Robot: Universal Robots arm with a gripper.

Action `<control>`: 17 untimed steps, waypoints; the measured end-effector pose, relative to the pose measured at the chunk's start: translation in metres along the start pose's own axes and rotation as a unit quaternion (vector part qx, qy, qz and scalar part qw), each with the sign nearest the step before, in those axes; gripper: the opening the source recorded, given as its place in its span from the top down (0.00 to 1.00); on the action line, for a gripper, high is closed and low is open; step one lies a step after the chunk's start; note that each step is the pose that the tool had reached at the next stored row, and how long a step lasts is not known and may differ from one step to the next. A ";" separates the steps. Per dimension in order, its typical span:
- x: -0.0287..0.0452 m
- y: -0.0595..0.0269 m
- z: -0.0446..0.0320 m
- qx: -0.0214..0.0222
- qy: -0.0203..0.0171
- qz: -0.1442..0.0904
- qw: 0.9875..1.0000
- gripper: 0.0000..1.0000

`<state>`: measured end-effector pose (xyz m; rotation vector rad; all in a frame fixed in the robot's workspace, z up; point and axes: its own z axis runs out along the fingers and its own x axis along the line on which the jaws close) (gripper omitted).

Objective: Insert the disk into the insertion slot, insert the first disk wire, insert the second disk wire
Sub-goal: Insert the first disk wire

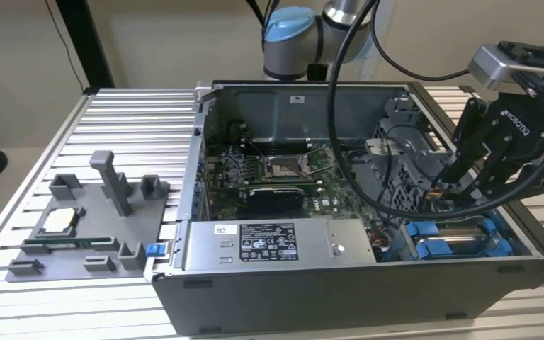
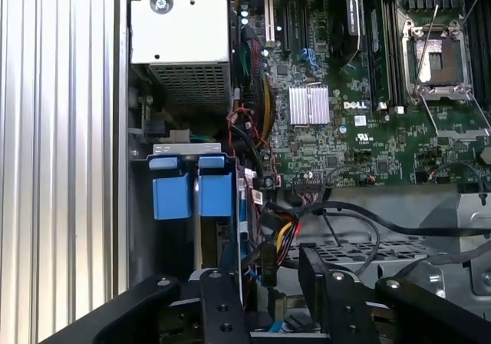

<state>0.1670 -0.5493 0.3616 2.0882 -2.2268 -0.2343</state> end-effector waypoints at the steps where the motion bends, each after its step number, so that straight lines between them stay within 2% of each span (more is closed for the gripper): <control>1: 0.0000 0.0000 0.0000 0.000 0.000 0.000 1.000 0.00; 3: 0.0000 0.0000 0.0000 0.000 0.000 0.000 1.000 0.00; 4: 0.0000 0.0000 0.0000 0.000 0.000 0.000 1.000 1.00; 17: 0.0000 0.0000 0.0001 0.000 0.000 0.000 1.000 1.00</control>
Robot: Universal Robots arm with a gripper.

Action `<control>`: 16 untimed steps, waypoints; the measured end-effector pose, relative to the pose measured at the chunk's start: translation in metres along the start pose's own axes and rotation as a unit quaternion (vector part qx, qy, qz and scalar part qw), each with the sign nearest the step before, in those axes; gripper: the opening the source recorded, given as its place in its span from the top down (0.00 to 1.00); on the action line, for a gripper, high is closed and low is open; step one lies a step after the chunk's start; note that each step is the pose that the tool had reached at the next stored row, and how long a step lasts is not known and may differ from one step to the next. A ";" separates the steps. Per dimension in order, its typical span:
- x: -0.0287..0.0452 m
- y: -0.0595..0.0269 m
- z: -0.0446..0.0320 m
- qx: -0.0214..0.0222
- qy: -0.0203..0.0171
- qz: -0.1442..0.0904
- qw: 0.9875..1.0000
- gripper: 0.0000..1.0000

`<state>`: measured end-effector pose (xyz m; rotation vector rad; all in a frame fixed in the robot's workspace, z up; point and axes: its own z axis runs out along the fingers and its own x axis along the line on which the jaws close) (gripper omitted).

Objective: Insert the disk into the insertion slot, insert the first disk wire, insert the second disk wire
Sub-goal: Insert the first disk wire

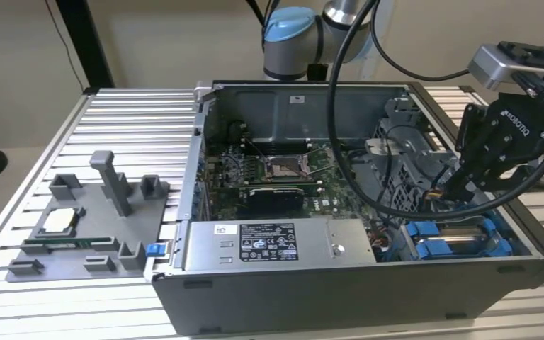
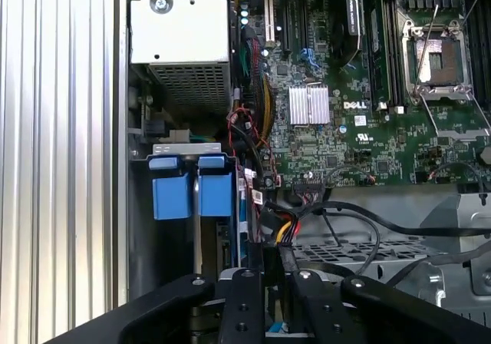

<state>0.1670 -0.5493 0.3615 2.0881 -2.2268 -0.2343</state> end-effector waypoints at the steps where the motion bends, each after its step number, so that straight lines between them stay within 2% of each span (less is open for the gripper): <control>1: 0.0000 0.0000 0.0000 0.000 0.000 0.000 1.000 1.00; 4: 0.0001 0.0000 0.0002 0.000 0.000 0.000 1.000 1.00; 6: 0.0005 0.0003 0.0003 0.002 0.001 0.000 1.000 1.00; 9: 0.0009 0.0012 0.0003 0.008 0.010 0.000 1.000 1.00; 12: 0.0012 0.0022 0.0006 0.017 0.018 0.001 1.000 1.00; 16: 0.0013 0.0031 0.0016 0.042 0.022 0.001 0.999 1.00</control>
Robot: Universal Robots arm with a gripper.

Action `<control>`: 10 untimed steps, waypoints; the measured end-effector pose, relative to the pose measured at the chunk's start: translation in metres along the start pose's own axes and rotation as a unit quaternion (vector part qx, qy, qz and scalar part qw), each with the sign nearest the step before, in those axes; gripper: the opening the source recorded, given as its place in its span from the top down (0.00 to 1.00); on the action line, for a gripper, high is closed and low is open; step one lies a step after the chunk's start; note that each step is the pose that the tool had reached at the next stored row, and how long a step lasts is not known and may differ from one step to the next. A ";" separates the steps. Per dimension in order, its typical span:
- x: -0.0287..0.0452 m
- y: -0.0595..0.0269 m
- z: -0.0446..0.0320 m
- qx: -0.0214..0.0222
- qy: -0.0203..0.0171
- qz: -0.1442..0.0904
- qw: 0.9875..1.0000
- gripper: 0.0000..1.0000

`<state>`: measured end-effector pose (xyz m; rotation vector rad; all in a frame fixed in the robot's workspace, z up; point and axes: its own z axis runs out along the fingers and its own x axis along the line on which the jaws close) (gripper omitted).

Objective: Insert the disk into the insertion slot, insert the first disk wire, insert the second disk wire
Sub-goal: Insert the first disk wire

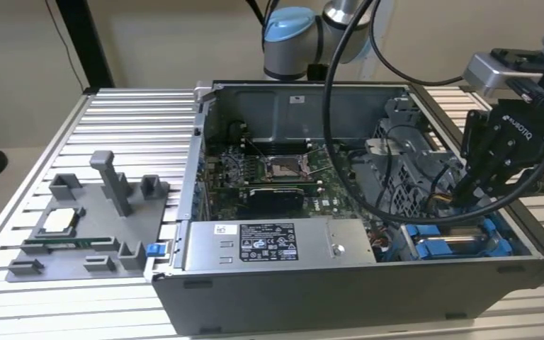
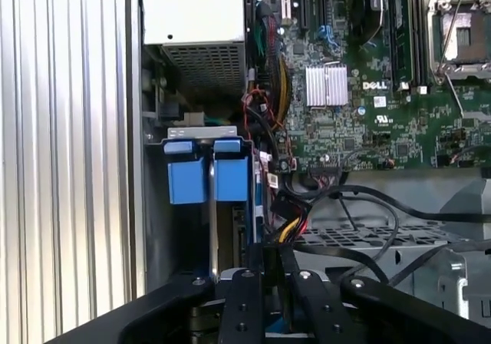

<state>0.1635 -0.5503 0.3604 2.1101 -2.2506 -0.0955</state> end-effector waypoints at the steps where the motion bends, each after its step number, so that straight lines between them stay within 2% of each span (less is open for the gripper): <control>1: 0.0001 0.0002 0.0005 0.005 0.000 0.000 1.000 1.00; 2: 0.0001 0.0003 0.0012 0.010 0.000 0.000 1.000 1.00; 3: 0.0001 0.0003 0.0015 0.012 0.000 0.000 1.000 1.00; 4: 0.0001 0.0002 0.0014 0.012 0.000 0.000 1.000 1.00; 6: 0.0000 0.0003 0.0013 0.012 0.004 0.000 1.000 1.00; 10: 0.0001 0.0003 0.0014 0.012 0.004 0.000 1.000 1.00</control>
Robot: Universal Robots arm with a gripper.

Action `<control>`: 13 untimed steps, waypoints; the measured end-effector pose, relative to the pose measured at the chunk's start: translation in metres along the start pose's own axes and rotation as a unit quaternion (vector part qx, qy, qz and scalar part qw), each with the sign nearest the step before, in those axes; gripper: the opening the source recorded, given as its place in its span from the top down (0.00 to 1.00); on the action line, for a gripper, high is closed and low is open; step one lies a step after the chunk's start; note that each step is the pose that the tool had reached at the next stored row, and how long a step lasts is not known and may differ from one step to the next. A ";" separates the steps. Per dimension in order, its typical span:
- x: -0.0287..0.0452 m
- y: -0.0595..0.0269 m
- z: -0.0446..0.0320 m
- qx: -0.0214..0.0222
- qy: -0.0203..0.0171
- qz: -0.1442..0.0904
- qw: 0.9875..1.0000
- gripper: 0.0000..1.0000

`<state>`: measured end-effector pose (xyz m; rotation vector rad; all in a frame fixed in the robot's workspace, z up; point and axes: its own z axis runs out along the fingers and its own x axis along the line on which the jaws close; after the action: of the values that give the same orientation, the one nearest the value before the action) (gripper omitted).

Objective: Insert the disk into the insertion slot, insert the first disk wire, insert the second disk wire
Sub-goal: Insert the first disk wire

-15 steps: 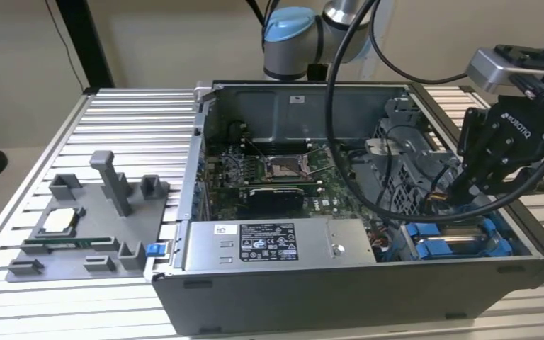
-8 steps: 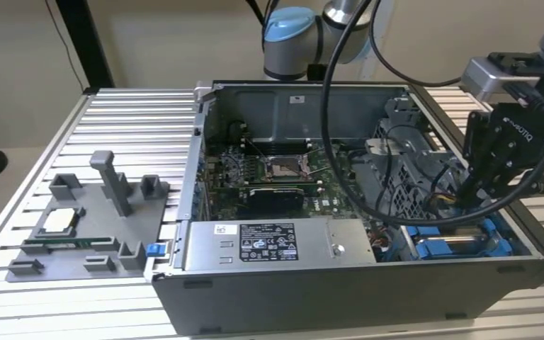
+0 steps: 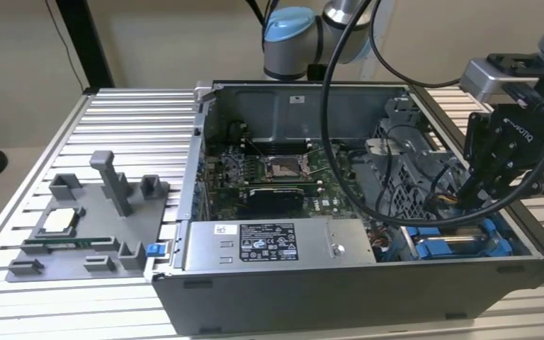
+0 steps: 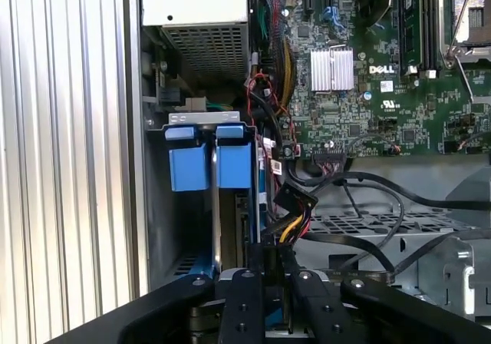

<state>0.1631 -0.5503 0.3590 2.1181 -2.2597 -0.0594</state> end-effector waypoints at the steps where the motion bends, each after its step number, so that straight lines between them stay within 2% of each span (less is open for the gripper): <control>1: 0.0000 0.0000 0.0000 0.000 0.000 0.000 1.000 1.00; 13: 0.0000 0.0008 0.0001 0.000 0.000 0.000 1.000 1.00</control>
<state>0.1623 -0.5502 0.3590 2.1180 -2.2598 -0.0593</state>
